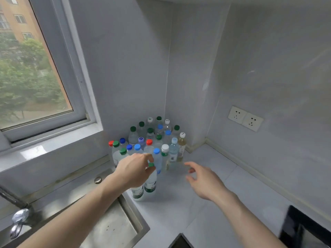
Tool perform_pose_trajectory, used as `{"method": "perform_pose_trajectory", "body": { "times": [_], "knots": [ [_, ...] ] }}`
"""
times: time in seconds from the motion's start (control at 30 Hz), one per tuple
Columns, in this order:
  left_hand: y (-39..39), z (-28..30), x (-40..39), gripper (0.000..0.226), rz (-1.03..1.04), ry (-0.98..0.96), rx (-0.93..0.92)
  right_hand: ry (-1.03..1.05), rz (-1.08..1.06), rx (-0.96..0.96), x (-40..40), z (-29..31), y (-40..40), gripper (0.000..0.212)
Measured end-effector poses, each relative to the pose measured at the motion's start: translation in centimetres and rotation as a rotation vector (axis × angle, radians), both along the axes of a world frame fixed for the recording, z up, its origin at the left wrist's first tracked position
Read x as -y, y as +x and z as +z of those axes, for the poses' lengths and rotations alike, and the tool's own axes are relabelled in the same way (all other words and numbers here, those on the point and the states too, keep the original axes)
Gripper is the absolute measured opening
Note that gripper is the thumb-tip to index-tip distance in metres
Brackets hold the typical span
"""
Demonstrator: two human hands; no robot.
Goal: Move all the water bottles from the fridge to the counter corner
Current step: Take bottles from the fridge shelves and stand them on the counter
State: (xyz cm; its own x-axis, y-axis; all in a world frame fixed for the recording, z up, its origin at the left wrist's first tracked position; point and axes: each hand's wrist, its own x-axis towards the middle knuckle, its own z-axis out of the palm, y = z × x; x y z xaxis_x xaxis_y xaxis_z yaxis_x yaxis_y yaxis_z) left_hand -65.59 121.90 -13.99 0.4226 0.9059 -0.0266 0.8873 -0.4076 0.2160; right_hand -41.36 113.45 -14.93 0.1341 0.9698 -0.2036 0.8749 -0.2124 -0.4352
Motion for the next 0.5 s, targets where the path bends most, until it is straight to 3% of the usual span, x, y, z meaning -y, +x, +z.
{"method": "perform_pose_trajectory", "body": {
  "times": [0.2,0.5],
  "knots": [
    [7.4,0.9,5.2,0.035,-0.277,0.005,0.069,0.049,-0.204,-0.086,10.7,0.9,4.9,0.053],
    [19.8,0.8,21.0,0.038,-0.748,-0.136,0.202,0.125,-0.580,-0.081,35.2,1.9,9.2,0.059]
  ]
}}
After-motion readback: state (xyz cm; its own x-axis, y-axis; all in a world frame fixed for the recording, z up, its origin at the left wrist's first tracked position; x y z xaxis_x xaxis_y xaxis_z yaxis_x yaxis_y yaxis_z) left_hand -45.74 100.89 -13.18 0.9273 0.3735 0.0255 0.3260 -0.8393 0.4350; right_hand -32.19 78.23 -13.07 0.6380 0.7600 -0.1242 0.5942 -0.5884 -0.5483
